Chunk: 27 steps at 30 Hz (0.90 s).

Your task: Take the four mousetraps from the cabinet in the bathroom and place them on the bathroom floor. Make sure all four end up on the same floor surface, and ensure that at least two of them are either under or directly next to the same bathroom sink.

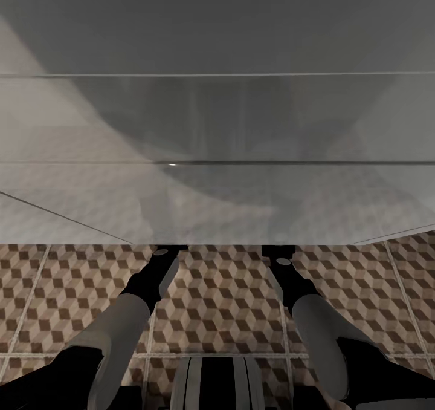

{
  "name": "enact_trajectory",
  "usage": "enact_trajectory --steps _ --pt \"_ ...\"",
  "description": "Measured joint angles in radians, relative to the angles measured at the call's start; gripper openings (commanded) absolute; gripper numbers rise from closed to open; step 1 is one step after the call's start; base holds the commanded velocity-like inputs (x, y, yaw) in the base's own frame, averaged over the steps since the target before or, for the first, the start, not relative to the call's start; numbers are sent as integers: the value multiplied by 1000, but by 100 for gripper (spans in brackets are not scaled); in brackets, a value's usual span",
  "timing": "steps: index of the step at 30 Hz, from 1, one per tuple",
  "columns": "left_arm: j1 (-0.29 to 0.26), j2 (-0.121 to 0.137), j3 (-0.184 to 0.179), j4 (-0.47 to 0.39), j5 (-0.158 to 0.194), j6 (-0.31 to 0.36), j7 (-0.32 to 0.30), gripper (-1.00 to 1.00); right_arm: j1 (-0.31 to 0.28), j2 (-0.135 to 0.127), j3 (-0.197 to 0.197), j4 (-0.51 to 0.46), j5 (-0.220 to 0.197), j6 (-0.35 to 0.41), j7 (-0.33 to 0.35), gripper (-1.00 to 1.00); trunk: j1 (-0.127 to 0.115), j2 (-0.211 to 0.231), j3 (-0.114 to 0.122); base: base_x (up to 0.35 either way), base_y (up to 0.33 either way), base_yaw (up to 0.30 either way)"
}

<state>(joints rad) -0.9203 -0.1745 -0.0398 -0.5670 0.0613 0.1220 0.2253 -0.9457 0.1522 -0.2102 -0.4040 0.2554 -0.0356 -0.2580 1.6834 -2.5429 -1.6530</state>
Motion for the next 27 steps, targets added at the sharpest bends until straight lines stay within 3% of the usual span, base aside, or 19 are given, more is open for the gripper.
enact_trajectory --steps 6,13,21,27 --pt "0 0 -17 -6 -6 33 -29 -100 0 -1 0 0 0 2 -1 -100 0 0 0 0 0 0" --pt "0 0 -86 -11 -10 101 -5 -100 0 -1 -1 0 0 4 -2 -100 0 0 0 0 0 0" --pt "0 0 -101 -16 -3 105 73 -100 1 -1 1 0 1 3 -3 -100 0 0 0 0 0 0" --pt "0 0 -103 -37 -2 101 84 -100 0 0 4 -9 2 8 -3 -100 0 0 0 0 0 0"
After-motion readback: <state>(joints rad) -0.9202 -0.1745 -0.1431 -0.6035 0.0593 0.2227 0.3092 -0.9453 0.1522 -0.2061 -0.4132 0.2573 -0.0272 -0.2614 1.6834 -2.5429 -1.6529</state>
